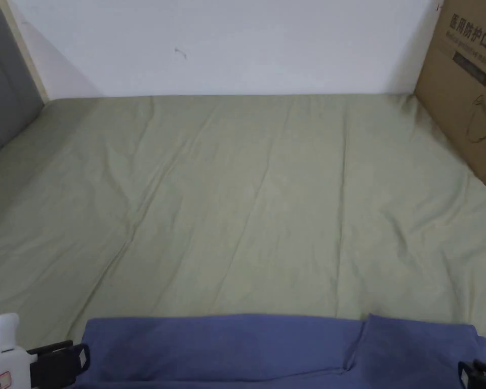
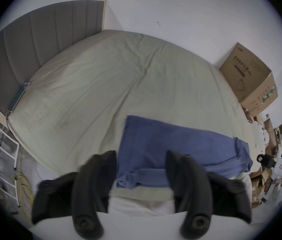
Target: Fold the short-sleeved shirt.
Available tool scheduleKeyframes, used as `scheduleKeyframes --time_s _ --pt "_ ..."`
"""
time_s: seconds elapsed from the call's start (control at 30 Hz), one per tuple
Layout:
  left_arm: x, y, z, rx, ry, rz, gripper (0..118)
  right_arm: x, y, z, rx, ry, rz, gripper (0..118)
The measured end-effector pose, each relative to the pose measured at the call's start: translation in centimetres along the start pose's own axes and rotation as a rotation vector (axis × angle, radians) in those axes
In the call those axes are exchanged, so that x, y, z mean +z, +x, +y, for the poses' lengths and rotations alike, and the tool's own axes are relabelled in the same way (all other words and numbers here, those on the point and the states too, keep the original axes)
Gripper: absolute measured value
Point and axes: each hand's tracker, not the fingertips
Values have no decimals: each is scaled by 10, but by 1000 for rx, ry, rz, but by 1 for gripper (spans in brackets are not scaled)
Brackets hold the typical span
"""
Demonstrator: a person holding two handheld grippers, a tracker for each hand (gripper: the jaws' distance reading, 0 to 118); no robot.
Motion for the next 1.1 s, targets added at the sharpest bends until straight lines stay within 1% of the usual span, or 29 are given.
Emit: scheduleKeyframes --time_s 0.03,0.07,0.1,0.17,0.23,0.27,0.33,0.4,0.43,0.47,0.5,0.53,0.57,0.6,0.63,0.67,0.7,0.73,0.77,0.8,0.87,0.9,0.93,0.97,1.03,1.07,1.1 --pt "-2 0 -5 -17 -8 -10 28 -3 -9 -1 -4 22 0 7" --pt "-7 1 -11 -13 -18 -10 2 -8 -19 -3 0 15 4 6" --pt "-12 0 -18 -11 -41 4 0 -12 -30 -3 17 -5 5 0" --pt "-19 -1 -29 -1 -97 23 0 -21 -52 -11 54 5 -3 0" --pt "-18 -3 -38 10 -88 24 0 -29 -67 -15 69 0 27 0" --pt "-23 -13 -40 38 -95 18 0 -31 -74 -16 72 4 32 0" --pt "-20 -19 -43 63 -88 25 0 -39 -81 -16 100 3 48 0" --pt "-13 -26 -43 87 -54 38 0 -40 -88 -15 104 16 43 0" --pt "-10 -33 -42 123 -33 26 9 -41 -90 -13 117 9 60 0" --pt "-7 -41 -40 163 -34 9 32 -43 -92 -12 114 15 58 0" --pt "-5 -48 -39 195 -37 -10 80 -44 -94 -10 120 18 60 0" --pt "-4 -55 -39 225 -44 -46 108 -45 -96 -8 137 10 70 0" --pt "-8 -62 -41 246 -53 -70 118 -46 -99 -7 153 6 70 0" --pt "-12 -69 -44 264 -62 -91 113 -48 -102 -7 179 4 67 0" --pt "-17 -80 -41 293 -17 -117 112 -49 -106 -7 211 0 58 0" --pt "-10 -73 -43 339 -36 -138 112 -50 -109 -7 224 0 58 0" --pt "-13 -80 -44 394 -51 -156 113 -51 -111 -7 226 0 66 0" --pt "-7 -60 -47 451 -74 -160 113 -51 -117 -7 229 -4 74 0" --pt "-7 -58 -48 503 -75 -178 113 -52 -119 -7 232 -10 80 0" --pt "-25 -82 -52 536 -60 -234 113 -53 -122 -6 237 -13 81 0" --pt "-28 -74 -56 589 -70 -324 113 -54 -126 -5 245 -17 81 0" --pt "-28 -70 -58 599 -93 -339 113 -55 -127 -4 247 -24 85 0" --pt "-65 -116 -61 605 -116 -335 113 -56 -127 -4 247 -29 88 0" --pt "-72 -119 -63 594 -114 -323 114 -58 -128 -3 248 -33 87 0" --pt "-68 -121 -63 580 -104 -334 114 -58 -130 -2 252 -39 82 0" --pt "-71 -93 -52 588 -109 -352 114 -59 -130 -2 252 -41 81 0" --pt "-73 -90 -51 584 -109 -380 113 -60 -130 -1 251 -44 81 0"
